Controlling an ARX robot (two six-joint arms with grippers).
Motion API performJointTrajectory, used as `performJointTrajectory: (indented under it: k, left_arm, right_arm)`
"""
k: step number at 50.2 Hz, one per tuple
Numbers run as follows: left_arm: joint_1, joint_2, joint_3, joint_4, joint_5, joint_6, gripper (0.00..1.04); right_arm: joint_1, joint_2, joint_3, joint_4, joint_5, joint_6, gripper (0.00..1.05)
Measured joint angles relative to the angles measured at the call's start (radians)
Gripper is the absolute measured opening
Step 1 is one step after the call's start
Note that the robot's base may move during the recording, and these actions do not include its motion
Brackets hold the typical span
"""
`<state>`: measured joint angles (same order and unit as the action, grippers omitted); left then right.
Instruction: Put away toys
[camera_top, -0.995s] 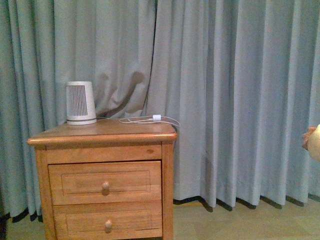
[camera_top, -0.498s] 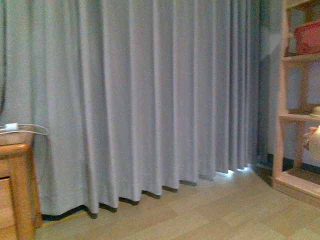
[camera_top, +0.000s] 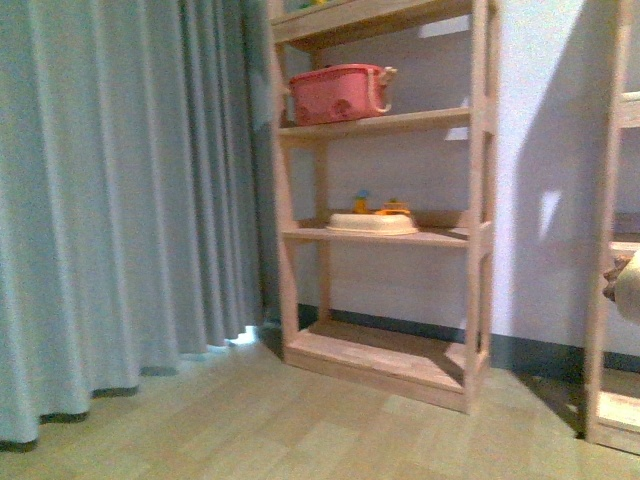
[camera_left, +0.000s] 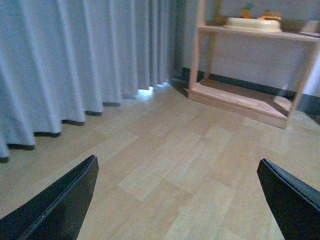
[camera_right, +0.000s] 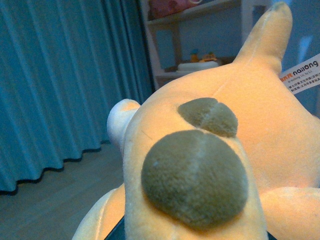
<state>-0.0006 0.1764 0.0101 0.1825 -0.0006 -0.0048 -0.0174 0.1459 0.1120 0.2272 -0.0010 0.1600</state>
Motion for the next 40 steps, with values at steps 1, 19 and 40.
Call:
performJointTrajectory:
  k: [1,19,40]
  left_arm:
    - [0.0,0.0,0.0,0.0,0.001,0.0,0.99]
    - [0.0,0.0,0.0,0.0,0.0,0.0,0.99]
    - [0.0,0.0,0.0,0.0,0.0,0.0,0.99]
  right_arm:
    - [0.0,0.0,0.0,0.0,-0.002,0.0,0.17]
    - [0.0,0.0,-0.001,0.0,0.0,-0.002,0.17]
    - [0.0,-0.002,-0.002,0.0,-0.003,-0.003,0.17]
